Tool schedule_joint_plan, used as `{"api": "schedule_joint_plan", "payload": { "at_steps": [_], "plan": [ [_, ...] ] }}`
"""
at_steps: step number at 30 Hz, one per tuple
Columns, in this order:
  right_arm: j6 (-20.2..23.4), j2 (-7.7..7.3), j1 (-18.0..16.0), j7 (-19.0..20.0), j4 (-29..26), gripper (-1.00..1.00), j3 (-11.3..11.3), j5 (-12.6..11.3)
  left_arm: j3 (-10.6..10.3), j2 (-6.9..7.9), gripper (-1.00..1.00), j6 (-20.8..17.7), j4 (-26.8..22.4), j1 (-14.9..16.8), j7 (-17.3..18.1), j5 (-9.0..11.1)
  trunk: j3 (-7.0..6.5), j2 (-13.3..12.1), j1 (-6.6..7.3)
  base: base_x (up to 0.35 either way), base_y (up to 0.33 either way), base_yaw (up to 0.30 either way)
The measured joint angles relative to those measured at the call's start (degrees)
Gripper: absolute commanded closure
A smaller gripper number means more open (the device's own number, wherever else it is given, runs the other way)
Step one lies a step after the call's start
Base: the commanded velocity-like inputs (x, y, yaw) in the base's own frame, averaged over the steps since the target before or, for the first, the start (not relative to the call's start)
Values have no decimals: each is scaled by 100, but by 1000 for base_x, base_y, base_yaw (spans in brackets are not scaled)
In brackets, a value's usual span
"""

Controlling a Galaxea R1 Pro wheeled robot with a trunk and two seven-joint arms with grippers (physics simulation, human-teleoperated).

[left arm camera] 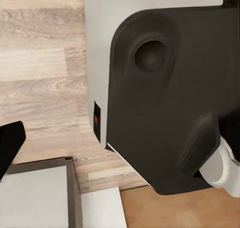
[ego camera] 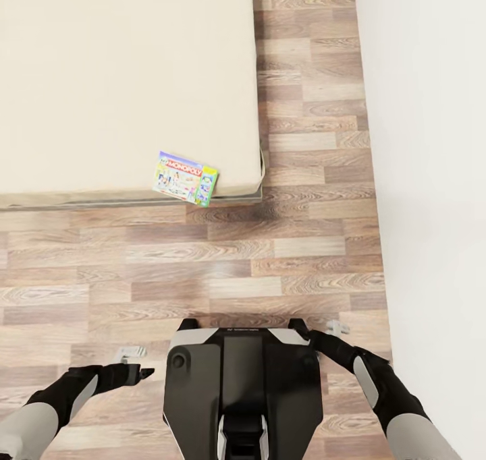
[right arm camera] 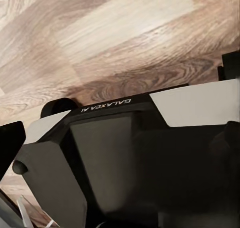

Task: Put all the toys in the child's room - the three board games (two on the bed and one on the table), the two jigsaw puzzles on the table, and the tennis ball on the table - inside the toy box on the table in the child's room.

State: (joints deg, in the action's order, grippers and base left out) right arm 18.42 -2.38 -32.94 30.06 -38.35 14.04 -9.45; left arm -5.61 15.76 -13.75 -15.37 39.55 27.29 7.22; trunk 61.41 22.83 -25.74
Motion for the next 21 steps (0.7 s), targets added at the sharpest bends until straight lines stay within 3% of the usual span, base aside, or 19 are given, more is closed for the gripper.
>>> {"api": "schedule_joint_plan", "payload": {
  "at_steps": [21],
  "plan": [
    [-73,46,-19,688,-36,-100,6,-39,0,2,-100,40,-136,87,-20,-12,-199,0,0,0,3,0]
  ]
}}
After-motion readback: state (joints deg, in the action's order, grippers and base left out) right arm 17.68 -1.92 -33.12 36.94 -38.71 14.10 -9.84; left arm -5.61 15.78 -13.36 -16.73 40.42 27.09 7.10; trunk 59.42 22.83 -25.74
